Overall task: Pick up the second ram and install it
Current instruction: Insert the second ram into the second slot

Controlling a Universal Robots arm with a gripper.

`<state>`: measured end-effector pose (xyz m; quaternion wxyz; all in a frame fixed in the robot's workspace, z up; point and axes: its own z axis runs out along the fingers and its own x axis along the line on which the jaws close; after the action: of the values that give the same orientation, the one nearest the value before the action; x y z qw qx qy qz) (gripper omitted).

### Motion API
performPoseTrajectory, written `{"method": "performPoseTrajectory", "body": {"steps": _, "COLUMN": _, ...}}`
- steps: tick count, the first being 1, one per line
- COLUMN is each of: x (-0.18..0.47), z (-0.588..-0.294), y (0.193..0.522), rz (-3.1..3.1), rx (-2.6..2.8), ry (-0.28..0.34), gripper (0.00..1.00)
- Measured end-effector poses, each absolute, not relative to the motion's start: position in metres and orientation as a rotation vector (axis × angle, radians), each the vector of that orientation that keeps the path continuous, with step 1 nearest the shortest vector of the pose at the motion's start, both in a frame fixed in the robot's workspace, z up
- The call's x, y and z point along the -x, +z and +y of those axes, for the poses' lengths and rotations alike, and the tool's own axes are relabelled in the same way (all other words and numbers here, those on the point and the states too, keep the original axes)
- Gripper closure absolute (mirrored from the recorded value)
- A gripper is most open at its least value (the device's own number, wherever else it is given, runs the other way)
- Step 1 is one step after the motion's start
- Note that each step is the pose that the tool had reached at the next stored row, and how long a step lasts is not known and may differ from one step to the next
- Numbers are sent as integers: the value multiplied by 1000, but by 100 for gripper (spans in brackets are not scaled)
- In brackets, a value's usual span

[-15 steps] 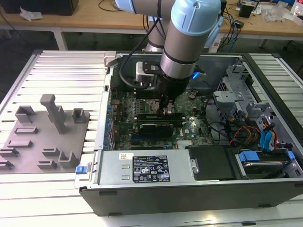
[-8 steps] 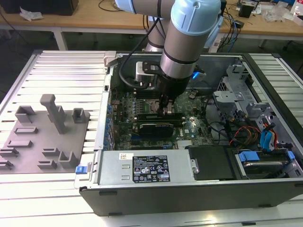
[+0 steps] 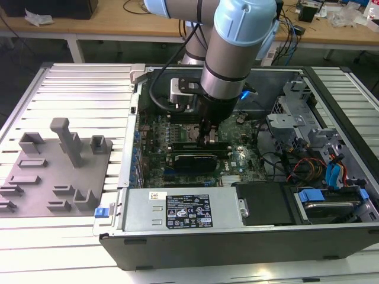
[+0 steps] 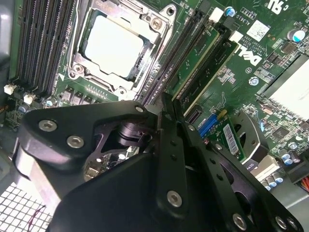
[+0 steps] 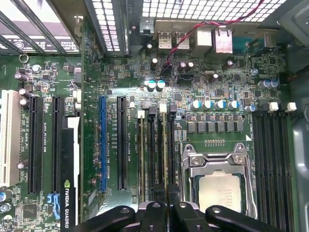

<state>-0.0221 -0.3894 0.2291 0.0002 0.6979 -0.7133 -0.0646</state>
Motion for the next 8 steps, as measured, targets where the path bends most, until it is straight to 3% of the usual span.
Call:
{"method": "performPoseTrajectory", "body": {"steps": 2, "x": 22, "z": -389, "y": 229, "rz": -2241, "rx": -2192, "ry": -203, "gripper": 80}}
{"method": "performPoseTrajectory", "body": {"steps": 8, "x": 22, "z": -389, "y": 249, "rz": -2240, "rx": -2192, "ry": -201, "gripper": 80}}
